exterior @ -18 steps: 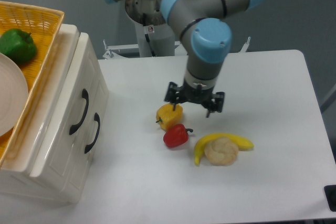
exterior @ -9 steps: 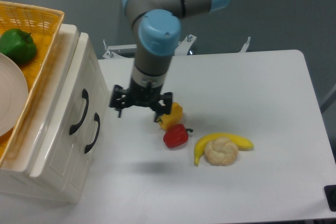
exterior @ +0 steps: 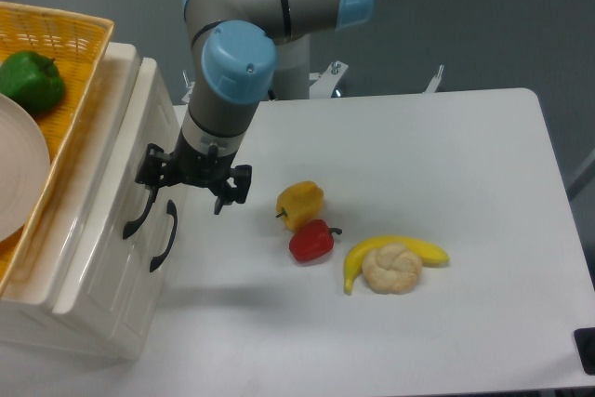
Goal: Slide open the top white drawer
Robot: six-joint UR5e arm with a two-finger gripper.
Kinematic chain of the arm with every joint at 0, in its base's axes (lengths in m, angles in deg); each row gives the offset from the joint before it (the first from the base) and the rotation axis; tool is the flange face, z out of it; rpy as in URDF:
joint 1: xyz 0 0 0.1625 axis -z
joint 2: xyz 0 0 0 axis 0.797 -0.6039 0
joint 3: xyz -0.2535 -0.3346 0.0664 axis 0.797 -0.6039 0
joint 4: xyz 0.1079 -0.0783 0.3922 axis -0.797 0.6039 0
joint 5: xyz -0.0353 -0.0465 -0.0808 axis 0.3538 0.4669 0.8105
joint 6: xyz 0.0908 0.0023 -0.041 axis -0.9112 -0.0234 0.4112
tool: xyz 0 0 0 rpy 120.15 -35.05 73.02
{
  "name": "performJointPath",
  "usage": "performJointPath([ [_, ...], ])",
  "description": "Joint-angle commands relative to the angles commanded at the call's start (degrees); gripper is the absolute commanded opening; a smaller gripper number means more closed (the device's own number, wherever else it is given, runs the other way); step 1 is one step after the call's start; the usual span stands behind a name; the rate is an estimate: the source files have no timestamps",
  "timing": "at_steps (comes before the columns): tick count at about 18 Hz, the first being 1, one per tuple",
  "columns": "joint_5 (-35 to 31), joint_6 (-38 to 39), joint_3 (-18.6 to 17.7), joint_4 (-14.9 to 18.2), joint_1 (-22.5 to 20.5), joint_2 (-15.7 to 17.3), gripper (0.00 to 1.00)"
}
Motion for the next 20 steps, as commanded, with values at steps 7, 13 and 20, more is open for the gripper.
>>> performJointPath([
  [7,-0.09,-0.09,0.00,0.79,0.97,-1.49,1.00],
  [13,-0.17,-0.26,0.00,0.70,1.32,-2.64,1.00],
  [20,-2.01,-0.35,0.00,0.53,1.32,-2.99,1.00],
])
